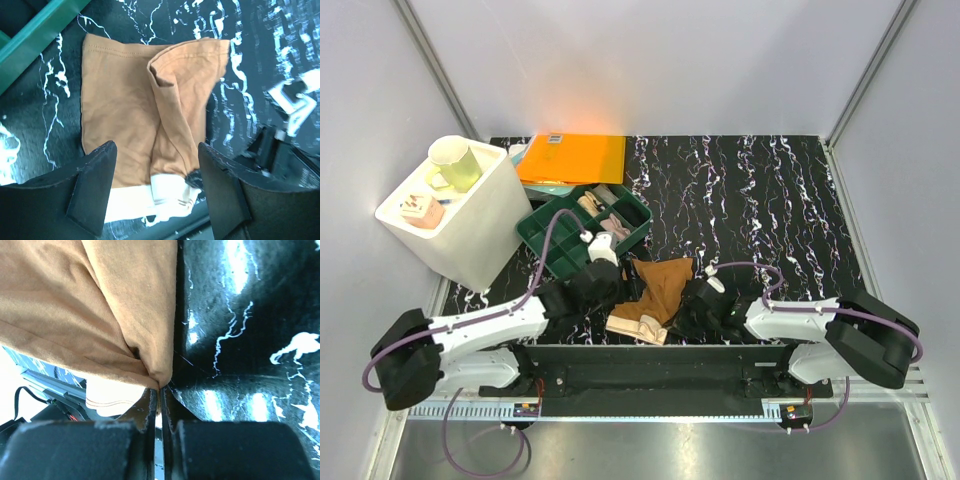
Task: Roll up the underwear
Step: Fold the underwear at the center of the board.
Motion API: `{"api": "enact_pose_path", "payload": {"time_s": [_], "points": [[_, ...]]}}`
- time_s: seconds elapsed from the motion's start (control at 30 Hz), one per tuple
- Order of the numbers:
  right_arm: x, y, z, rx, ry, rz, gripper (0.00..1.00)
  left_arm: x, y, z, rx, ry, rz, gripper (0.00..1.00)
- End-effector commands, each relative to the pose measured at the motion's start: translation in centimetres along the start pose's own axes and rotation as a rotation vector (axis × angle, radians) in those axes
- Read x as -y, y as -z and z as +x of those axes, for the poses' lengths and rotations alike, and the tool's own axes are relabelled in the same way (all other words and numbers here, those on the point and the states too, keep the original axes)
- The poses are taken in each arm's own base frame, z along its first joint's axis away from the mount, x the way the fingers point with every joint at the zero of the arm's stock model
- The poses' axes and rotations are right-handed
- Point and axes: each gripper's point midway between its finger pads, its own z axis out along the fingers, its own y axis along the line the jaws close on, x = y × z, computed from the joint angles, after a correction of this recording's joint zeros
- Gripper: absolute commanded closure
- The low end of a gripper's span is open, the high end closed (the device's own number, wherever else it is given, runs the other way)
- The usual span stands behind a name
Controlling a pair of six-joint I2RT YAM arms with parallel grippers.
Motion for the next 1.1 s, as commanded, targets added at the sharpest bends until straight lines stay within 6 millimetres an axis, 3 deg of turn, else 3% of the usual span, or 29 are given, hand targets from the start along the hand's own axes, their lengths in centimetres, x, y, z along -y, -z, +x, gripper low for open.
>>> {"api": "enact_pose_path", "payload": {"time_s": [0.0,0.23,0.33,0.37,0.5,0.67,0.77,1.07], "points": [[4.8,-0.5,0.1,0.003,0.062,0.173,1.0,3.4,-1.3,-2.6,0.03,-0.063,0.055,0.32],[4.5,-0.5,0.3,-0.009,0.07,0.169,1.0,2.7,-4.7,-2.1,-0.006,-0.093,-0.04,0.34],[4.6,-0.6,0.3,-0.008,0.071,0.17,1.0,2.5,-5.5,-2.5,-0.005,-0.108,-0.061,0.54],[4.6,-0.6,0.3,-0.007,0.073,0.173,1.0,2.9,-5.7,-2.8,-0.003,-0.111,-0.054,0.7],[4.7,-0.7,0.3,-0.012,0.079,0.178,1.0,3.4,-7.1,-2.5,-0.028,-0.143,-0.055,0.99],[4.6,-0.8,0.4,-0.018,0.087,0.181,1.0,5.8,-8.5,-3.2,-0.042,-0.126,-0.015,1.0],[4.8,-0.9,0.4,-0.017,0.09,0.187,1.0,6.5,-10.3,-1.9,-0.104,-0.124,-0.014,1.0],[4.8,-1.1,0.5,-0.022,0.096,0.195,1.0,9.7,-13.0,-0.2,-0.165,-0.133,0.09,1.0]]}}
